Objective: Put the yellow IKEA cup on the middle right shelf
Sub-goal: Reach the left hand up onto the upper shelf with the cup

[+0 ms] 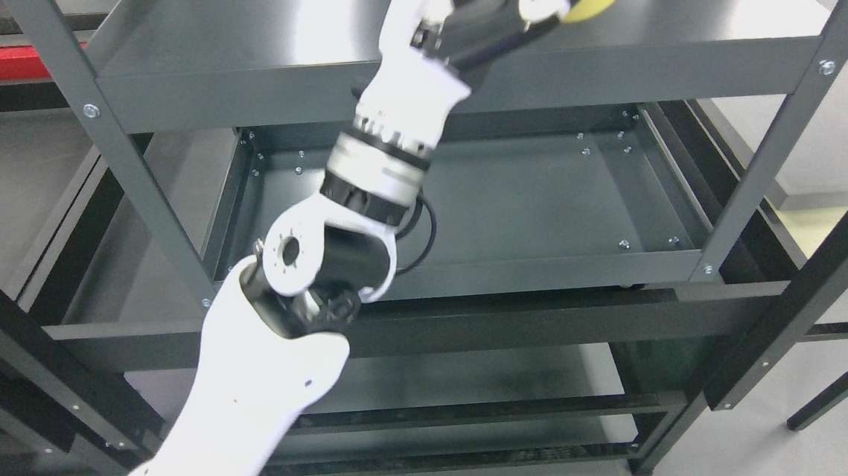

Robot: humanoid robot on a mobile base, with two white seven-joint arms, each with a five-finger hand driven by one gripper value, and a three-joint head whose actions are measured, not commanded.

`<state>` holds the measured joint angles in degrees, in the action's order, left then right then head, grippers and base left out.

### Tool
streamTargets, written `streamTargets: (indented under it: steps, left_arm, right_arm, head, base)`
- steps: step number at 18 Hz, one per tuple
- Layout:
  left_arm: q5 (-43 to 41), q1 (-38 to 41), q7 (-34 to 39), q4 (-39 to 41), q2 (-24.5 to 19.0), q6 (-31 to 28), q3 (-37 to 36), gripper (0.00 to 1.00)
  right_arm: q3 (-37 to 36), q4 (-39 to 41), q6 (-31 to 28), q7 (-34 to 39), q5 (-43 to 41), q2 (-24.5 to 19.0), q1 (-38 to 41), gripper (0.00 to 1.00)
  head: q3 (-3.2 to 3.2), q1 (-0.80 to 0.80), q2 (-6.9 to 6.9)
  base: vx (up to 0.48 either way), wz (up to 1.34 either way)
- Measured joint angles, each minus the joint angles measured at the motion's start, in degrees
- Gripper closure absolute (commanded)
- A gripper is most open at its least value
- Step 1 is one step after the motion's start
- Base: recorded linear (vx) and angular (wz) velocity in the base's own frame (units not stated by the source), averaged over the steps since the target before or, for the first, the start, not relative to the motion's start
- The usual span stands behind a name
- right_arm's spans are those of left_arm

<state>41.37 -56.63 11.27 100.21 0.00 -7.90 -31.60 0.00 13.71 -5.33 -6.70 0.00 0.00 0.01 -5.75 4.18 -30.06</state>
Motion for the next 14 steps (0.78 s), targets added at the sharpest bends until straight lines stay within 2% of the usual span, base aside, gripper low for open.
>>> streamTargets:
  steps: [4, 9, 12, 14]
  left_arm:
    - [0.3, -5.3, 2.6, -3.5, 0.0, -13.6, 2.4, 1.0]
    - [-3.6, -9.9, 3.1, -8.6, 0.0, -21.5, 5.5, 0.96]
    - [-5.3, -11.0, 3.1, -11.1, 0.0, -24.0, 6.9, 0.84]
    - [-6.2, -11.4, 3.2, -12.4, 0.0, -25.9, 7.7, 0.69]
  right_arm:
    - [0.0, 0.0, 0.0, 0.0, 0.0, 0.0, 0.0, 0.01]
    - [0.0, 0.0, 0.0, 0.0, 0.0, 0.0, 0.0, 0.01]
    - [0.0, 0.0, 0.0, 0.0, 0.0, 0.0, 0.0, 0.01]
    - [0.0, 0.0, 0.0, 0.0, 0.0, 0.0, 0.0, 0.01]
  head:
    - [0.0, 0.0, 0.0]
    - [0.0, 0.0, 0.0]
    - [0.0, 0.0, 0.0]
    - [0.0, 0.0, 0.0]
  base:
    - [0.0, 0.0]
    - [0.0, 0.0]
    - [0.0, 0.0]
    - [0.0, 0.0]
